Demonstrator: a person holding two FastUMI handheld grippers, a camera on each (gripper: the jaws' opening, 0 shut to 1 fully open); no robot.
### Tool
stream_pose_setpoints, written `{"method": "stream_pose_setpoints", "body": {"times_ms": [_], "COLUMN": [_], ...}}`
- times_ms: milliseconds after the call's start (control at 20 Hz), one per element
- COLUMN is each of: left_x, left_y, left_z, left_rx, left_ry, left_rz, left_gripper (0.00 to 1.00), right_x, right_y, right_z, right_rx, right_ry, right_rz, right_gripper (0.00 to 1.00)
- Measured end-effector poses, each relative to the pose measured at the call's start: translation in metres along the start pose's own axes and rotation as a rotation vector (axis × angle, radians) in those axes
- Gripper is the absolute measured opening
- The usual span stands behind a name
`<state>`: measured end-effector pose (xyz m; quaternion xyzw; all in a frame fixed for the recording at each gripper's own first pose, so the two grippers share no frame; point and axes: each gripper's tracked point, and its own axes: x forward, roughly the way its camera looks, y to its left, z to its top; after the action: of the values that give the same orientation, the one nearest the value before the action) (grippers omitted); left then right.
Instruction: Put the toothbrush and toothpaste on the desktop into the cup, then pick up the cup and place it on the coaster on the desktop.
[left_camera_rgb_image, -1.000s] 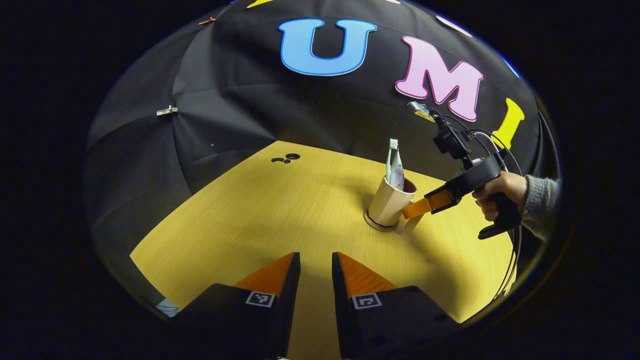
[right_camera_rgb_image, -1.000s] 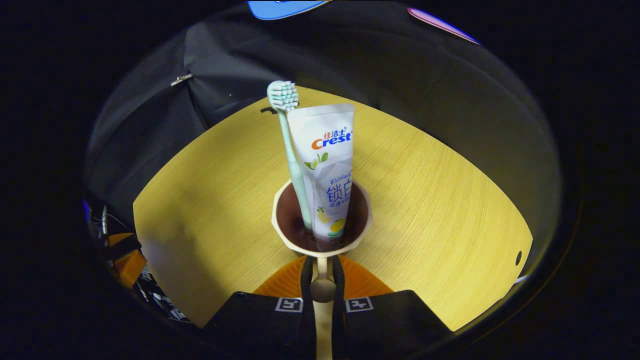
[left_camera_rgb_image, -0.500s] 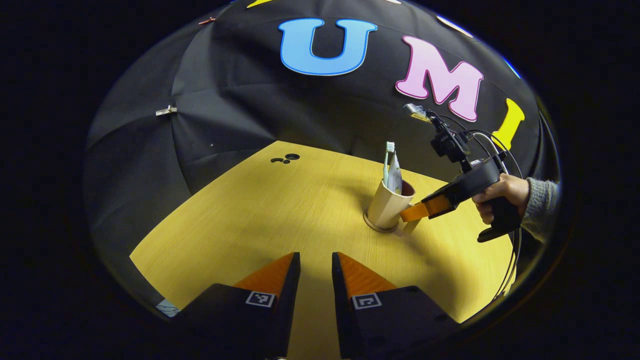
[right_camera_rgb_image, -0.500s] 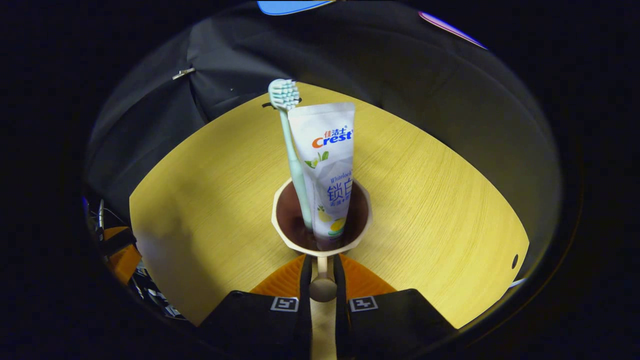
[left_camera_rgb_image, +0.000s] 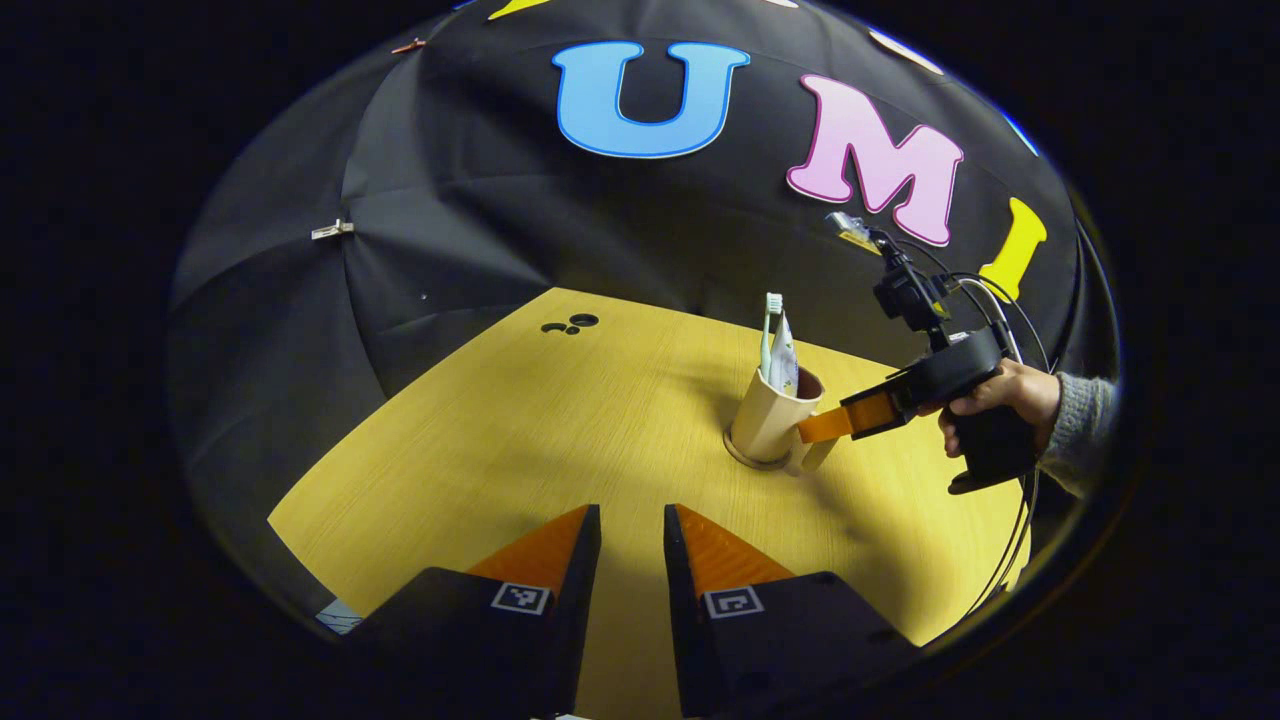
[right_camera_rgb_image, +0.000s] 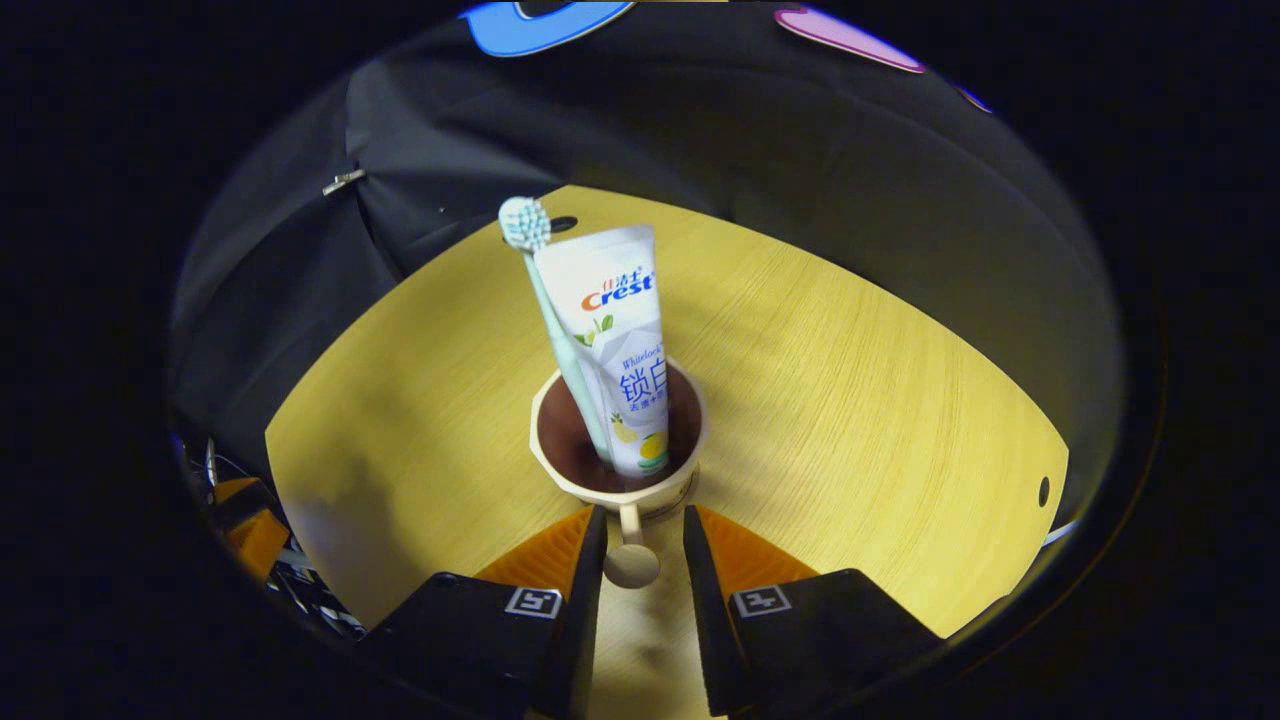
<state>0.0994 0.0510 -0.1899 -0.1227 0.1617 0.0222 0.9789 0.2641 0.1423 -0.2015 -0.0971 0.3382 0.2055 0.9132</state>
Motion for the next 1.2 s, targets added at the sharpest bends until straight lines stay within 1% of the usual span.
{"method": "stream_pose_setpoints", "body": {"times_ms": [50,100,150,200,250,350,400,450,500,550,600,700,750,800,950,1000,1100,1150,1200], "left_x": [-0.001,-0.003,-0.005,-0.007,-0.009,-0.014,-0.017,-0.022,-0.026,-0.029,-0.032,-0.041,-0.044,-0.049,-0.065,-0.072,-0.083,-0.089,-0.095], "left_y": [0.000,-0.002,-0.004,-0.006,-0.010,-0.017,-0.020,-0.025,-0.030,-0.036,-0.042,-0.051,-0.057,-0.063,-0.081,-0.086,-0.093,-0.096,-0.101], "left_z": [0.003,0.005,0.009,0.013,0.018,0.031,0.038,0.045,0.051,0.056,0.061,0.073,0.078,0.083,0.096,0.100,0.108,0.111,0.113], "left_rx": [0.001,0.003,0.004,0.006,0.008,0.023,0.036,0.054,0.072,0.090,0.108,0.151,0.173,0.193,0.247,0.260,0.276,0.275,0.271], "left_ry": [-0.001,-0.002,-0.005,-0.009,-0.016,-0.032,-0.044,-0.057,-0.066,-0.073,-0.080,-0.105,-0.121,-0.135,-0.189,-0.209,-0.246,-0.258,-0.266], "left_rz": [-0.001,-0.003,-0.007,-0.012,-0.019,-0.033,-0.041,-0.052,-0.064,-0.076,-0.092,-0.116,-0.128,-0.140,-0.174,-0.182,-0.184,-0.186,-0.190], "left_gripper": [0.32,0.42,0.45,0.49,0.52,0.51,0.42,0.42,0.52,0.32,0.42,0.42,0.37,0.42,0.43,0.52,0.57,0.57,0.61], "right_x": [-0.007,-0.016,-0.026,-0.035,-0.046,-0.071,-0.085,-0.099,-0.113,-0.128,-0.145,-0.181,-0.197,-0.210,-0.247,-0.255,-0.273,-0.280,-0.287], "right_y": [-0.001,-0.002,-0.002,-0.003,-0.005,-0.006,-0.005,-0.003,-0.004,-0.006,-0.007,-0.008,-0.008,-0.005,0.003,0.003,0.005,0.006,0.007], "right_z": [0.006,0.013,0.019,0.024,0.029,0.038,0.045,0.049,0.052,0.052,0.055,0.057,0.056,0.054,0.044,0.044,0.036,0.032,0.030], "right_rx": [0.011,0.027,0.045,0.063,0.083,0.128,0.151,0.166,0.172,0.172,0.170,0.140,0.123,0.117,0.125,0.128,0.145,0.154,0.162], "right_ry": [-0.027,-0.060,-0.095,-0.129,-0.163,-0.230,-0.270,-0.305,-0.337,-0.370,-0.400,-0.465,-0.494,-0.516,-0.569,-0.587,-0.612,-0.622,-0.631], "right_rz": [-0.003,-0.003,-0.001,-0.001,-0.005,0.000,0.004,0.008,0.003,-0.010,-0.026,-0.068,-0.091,-0.106,-0.138,-0.148,-0.170,-0.175,-0.184], "right_gripper": [0.47,0.48,0.48,0.52,0.54,0.54,0.54,0.55,0.57,0.58,0.61,0.63,0.63,0.64,0.67,0.67,0.70,0.71,0.71]}}
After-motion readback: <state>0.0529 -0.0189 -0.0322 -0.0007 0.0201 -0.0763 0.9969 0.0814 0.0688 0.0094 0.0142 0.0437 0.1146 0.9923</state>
